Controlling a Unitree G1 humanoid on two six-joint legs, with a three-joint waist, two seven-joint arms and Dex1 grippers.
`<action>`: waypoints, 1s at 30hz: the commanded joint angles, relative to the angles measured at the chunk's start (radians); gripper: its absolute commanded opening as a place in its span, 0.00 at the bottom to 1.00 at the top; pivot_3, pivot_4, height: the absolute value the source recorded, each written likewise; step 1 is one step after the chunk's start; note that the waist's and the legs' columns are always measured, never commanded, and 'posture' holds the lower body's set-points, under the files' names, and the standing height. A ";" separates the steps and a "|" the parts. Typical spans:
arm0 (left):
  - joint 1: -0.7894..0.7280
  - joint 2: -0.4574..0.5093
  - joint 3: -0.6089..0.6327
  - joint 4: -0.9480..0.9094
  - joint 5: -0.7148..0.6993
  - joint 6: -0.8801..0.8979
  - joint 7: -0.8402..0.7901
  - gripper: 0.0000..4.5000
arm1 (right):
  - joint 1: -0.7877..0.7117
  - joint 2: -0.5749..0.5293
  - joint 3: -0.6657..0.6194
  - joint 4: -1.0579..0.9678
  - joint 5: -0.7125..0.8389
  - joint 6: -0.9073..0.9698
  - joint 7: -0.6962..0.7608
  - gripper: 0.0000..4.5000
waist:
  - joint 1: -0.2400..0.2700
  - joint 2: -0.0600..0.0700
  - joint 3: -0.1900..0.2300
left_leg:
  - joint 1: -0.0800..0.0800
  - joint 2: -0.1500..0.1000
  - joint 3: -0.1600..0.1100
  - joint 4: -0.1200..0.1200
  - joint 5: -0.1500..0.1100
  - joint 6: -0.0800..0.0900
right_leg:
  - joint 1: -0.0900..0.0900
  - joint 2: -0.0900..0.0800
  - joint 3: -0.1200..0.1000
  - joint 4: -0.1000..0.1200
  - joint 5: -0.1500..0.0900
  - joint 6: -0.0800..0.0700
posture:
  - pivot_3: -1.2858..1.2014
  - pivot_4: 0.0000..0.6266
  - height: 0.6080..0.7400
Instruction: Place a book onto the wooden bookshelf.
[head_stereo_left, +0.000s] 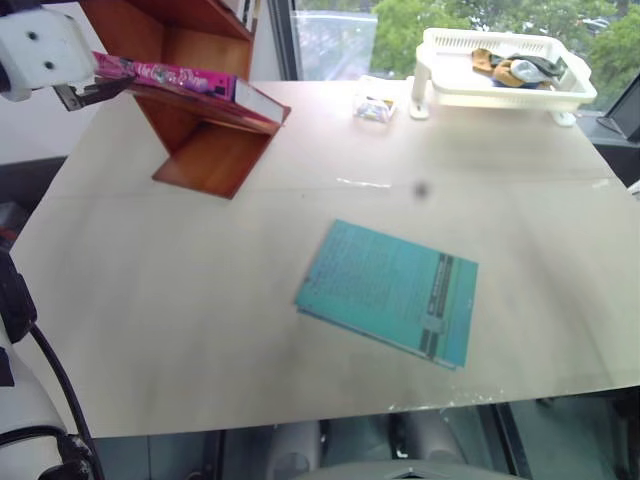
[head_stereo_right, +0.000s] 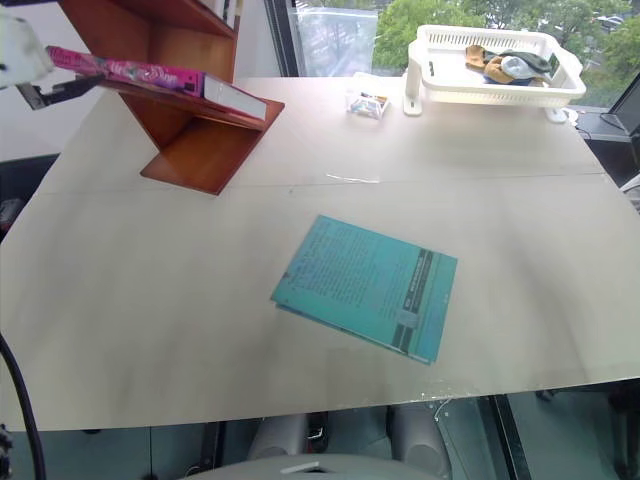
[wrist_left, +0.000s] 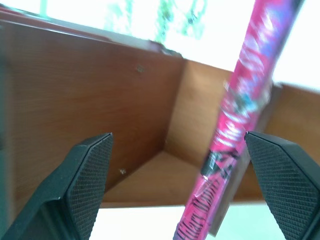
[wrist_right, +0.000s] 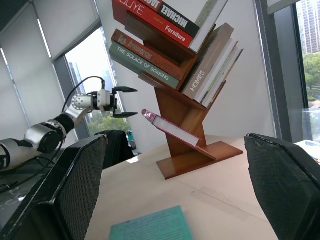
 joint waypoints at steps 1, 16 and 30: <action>0.094 -0.019 0.129 -0.172 -0.243 0.174 -0.131 0.99 | -0.035 -0.041 -0.018 0.024 -0.004 -0.011 0.023 1.00 | 0.001 0.000 0.000 | 0.000 0.000 0.000 0.000 0.000 0.000 | 0.000 0.000 0.000 0.001 0.000 0.000 | 0.52 0.24 1.00; 0.614 -0.623 0.140 -1.075 -0.496 0.693 0.336 0.99 | -0.074 -0.089 -0.021 0.052 -0.037 0.005 0.031 1.00 | 0.007 0.003 -0.002 | 0.001 0.000 -0.004 0.011 0.000 0.000 | 0.003 0.001 0.000 0.009 0.000 0.000 | 0.52 0.24 1.00; 0.643 -0.832 0.146 -0.960 -0.270 0.596 0.708 0.99 | -0.026 -0.087 -0.074 0.003 -0.027 0.022 0.007 1.00 | 0.007 0.003 -0.002 | 0.001 0.000 -0.005 0.011 0.000 0.000 | 0.003 0.001 0.000 0.009 0.000 0.000 | 0.52 0.24 1.00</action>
